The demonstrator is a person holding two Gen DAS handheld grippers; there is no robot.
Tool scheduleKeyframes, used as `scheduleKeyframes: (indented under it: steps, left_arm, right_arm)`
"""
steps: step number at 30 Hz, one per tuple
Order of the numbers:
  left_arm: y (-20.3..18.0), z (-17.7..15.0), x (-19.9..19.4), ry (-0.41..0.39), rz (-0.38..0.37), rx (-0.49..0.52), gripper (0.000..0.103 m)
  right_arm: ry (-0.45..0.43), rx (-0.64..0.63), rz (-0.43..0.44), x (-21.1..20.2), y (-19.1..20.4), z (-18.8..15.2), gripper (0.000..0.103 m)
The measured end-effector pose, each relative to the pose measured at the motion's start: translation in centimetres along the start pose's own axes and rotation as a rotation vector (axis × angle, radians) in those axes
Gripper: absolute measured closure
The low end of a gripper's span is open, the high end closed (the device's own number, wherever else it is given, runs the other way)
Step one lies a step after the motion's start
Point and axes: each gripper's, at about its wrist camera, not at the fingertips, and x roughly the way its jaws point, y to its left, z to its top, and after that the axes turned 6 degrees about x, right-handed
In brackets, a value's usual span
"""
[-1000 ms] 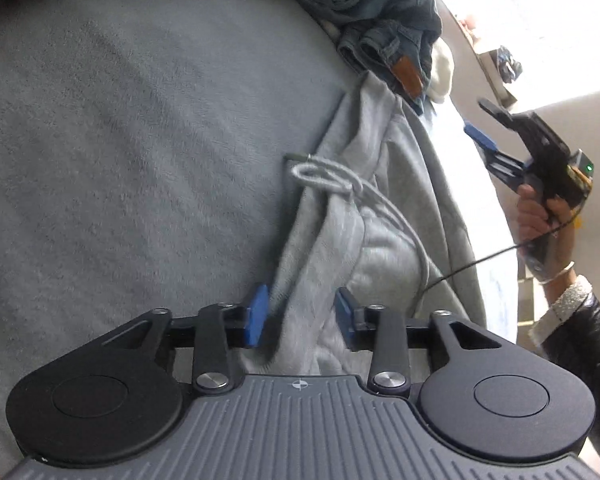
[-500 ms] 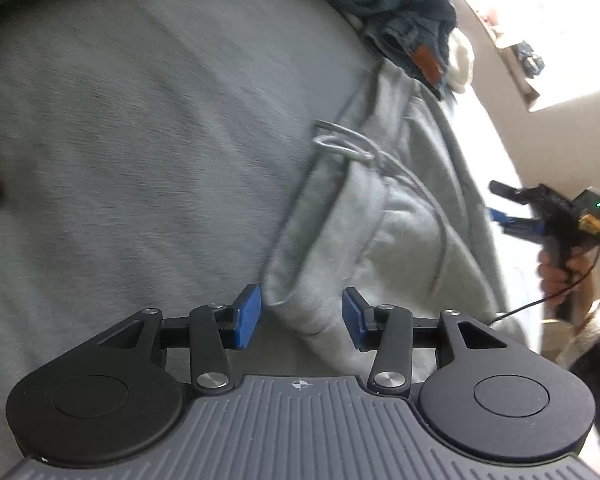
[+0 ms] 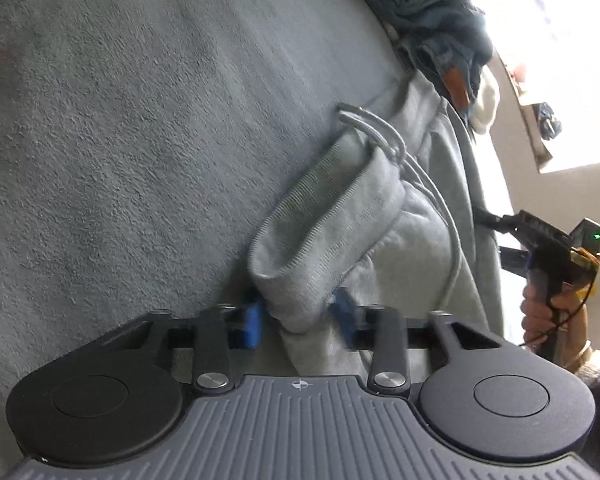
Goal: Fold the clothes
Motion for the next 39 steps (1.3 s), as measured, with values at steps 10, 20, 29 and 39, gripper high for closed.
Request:
scheduleKeyframes:
  steps: [10, 20, 29, 39]
  left_arm:
    - [-0.2, 1.5, -4.8, -0.188, 0.038, 0.082, 0.091]
    - [1.7, 1.7, -3.1, -0.101, 0.128, 0.166, 0.090]
    - [2.1, 2.1, -2.7, -0.096, 0.121, 0.125, 0.084]
    - [2.4, 1.7, -3.0, -0.108, 0.120, 0.124, 0.082]
  right_arm:
    - [-0.271, -0.215, -0.114, -2.7, 3.9, 0.4, 0.094]
    - [-0.184, -0.129, -0.157, 2.0, 2.2, 1.8, 0.088]
    - [-0.256, -0.265, -0.146, -1.1, 4.8, 3.3, 0.038]
    - [-0.040, -0.270, 0.050, 6.4, 11.2, 8.2, 0.022]
